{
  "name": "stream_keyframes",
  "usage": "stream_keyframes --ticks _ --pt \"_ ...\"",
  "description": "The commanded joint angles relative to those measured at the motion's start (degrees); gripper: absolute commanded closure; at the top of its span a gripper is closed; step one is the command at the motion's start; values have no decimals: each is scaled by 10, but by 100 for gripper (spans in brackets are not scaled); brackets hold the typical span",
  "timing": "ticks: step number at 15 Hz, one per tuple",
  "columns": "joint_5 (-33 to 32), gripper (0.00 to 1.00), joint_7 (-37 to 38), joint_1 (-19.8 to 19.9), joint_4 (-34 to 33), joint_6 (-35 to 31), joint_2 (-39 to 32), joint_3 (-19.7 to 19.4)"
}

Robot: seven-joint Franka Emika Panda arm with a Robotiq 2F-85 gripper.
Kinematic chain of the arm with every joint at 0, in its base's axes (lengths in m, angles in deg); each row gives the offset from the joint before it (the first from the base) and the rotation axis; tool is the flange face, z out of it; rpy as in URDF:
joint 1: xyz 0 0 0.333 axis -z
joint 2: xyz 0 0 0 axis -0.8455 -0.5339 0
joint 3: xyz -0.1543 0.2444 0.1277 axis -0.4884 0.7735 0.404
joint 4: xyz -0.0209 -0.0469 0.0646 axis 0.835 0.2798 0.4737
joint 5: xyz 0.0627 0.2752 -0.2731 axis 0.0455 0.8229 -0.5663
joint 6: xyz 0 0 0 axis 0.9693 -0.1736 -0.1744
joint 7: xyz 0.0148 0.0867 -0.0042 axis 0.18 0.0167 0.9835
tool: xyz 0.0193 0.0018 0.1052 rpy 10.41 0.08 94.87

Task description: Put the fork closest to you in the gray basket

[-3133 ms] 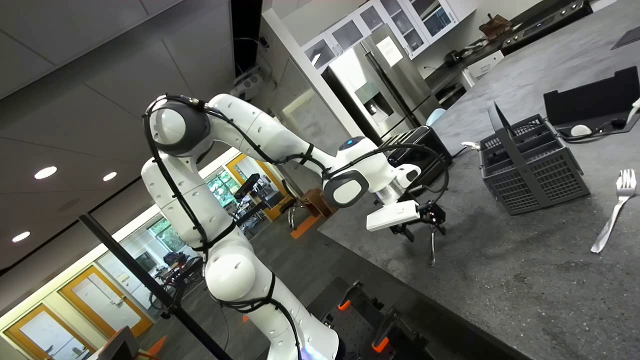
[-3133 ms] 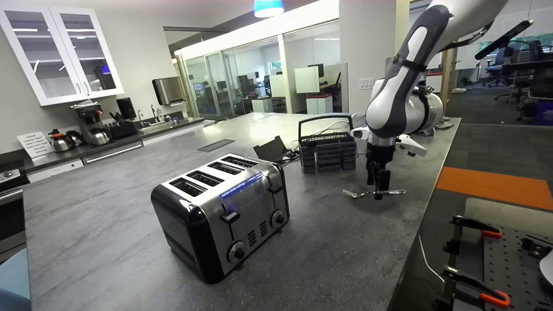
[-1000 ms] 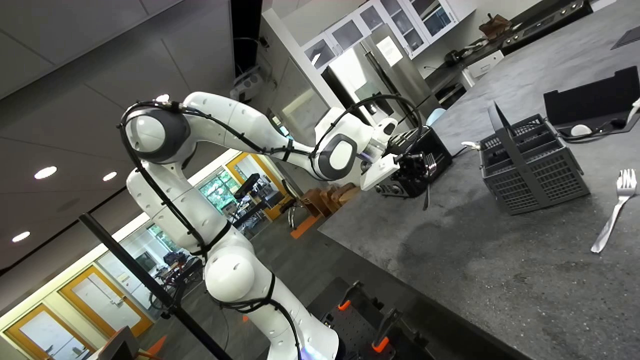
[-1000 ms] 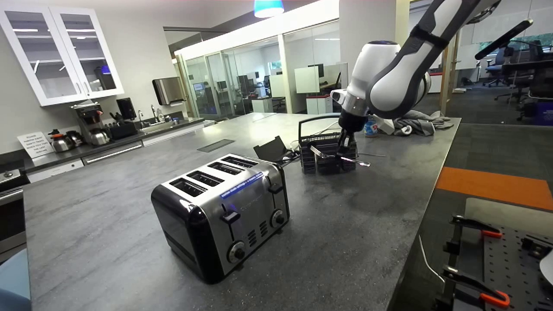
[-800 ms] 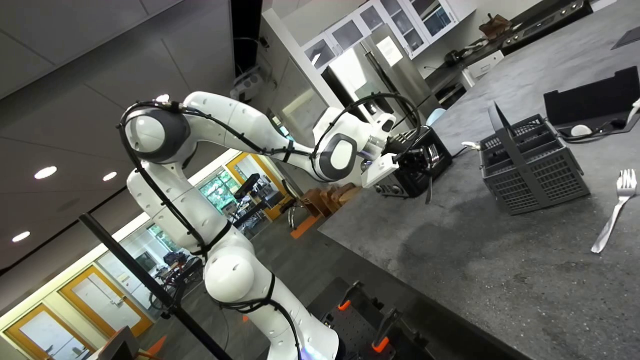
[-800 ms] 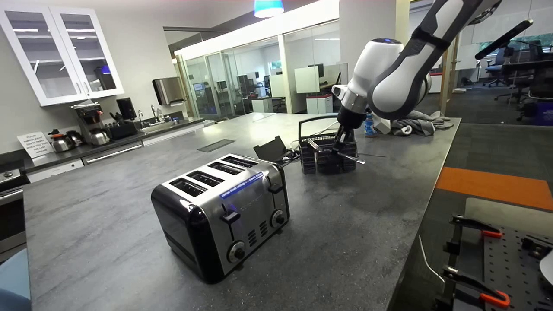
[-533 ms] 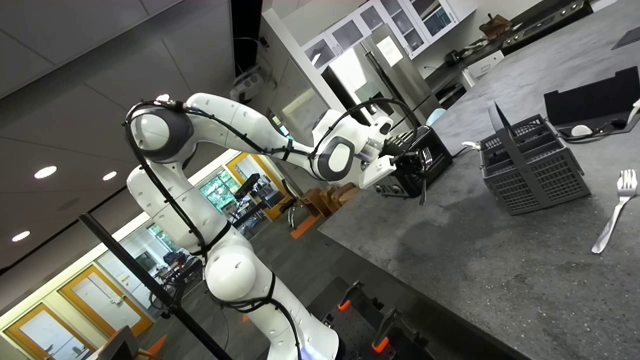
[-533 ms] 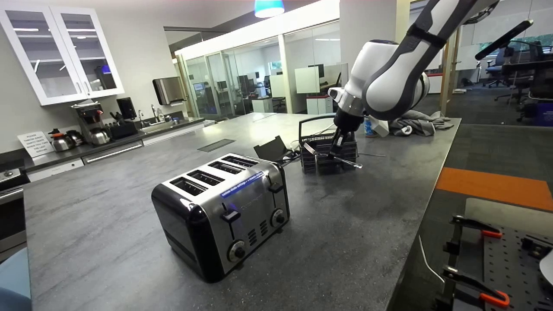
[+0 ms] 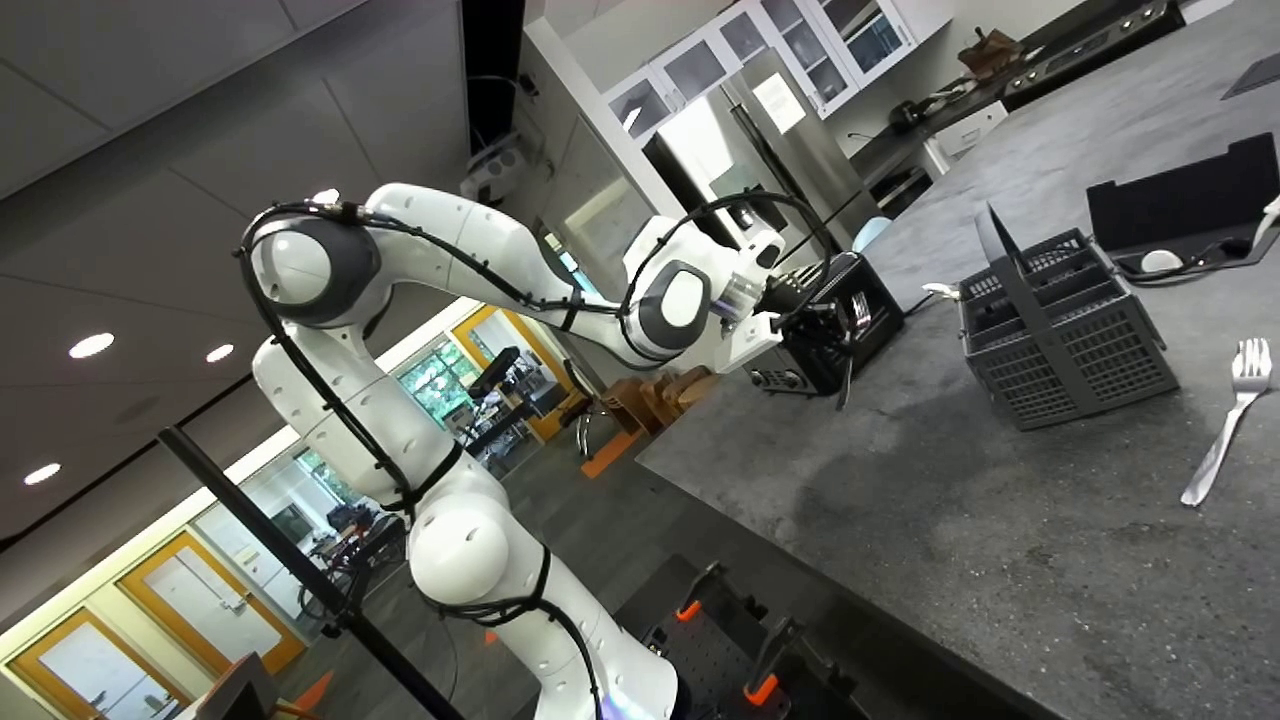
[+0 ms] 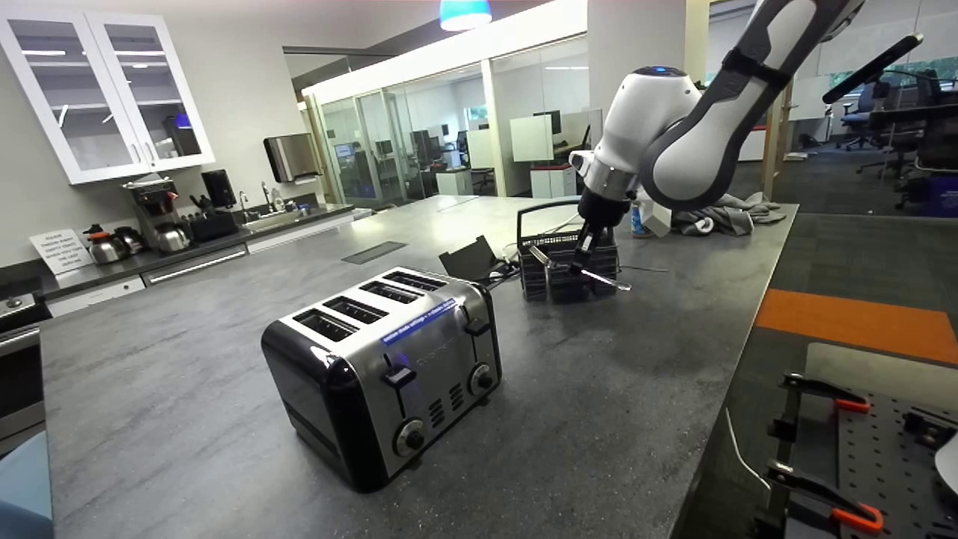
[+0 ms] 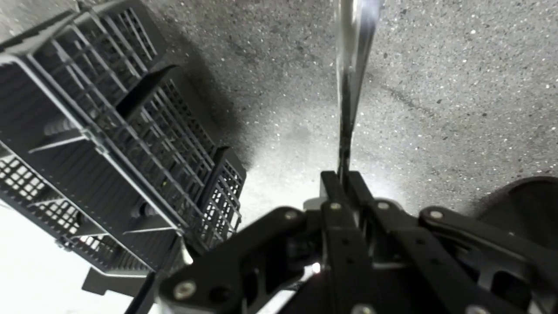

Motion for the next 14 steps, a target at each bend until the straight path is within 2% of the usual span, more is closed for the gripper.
stream_keyframes --ticks 1,7,9,14 --pt "-105 98 154 15 -14 91 52 17" --pt "-197 98 340 14 -25 171 91 73" --pt "-262 98 427 26 -26 178 102 97" --pt "-469 98 676 90 -28 206 145 176"
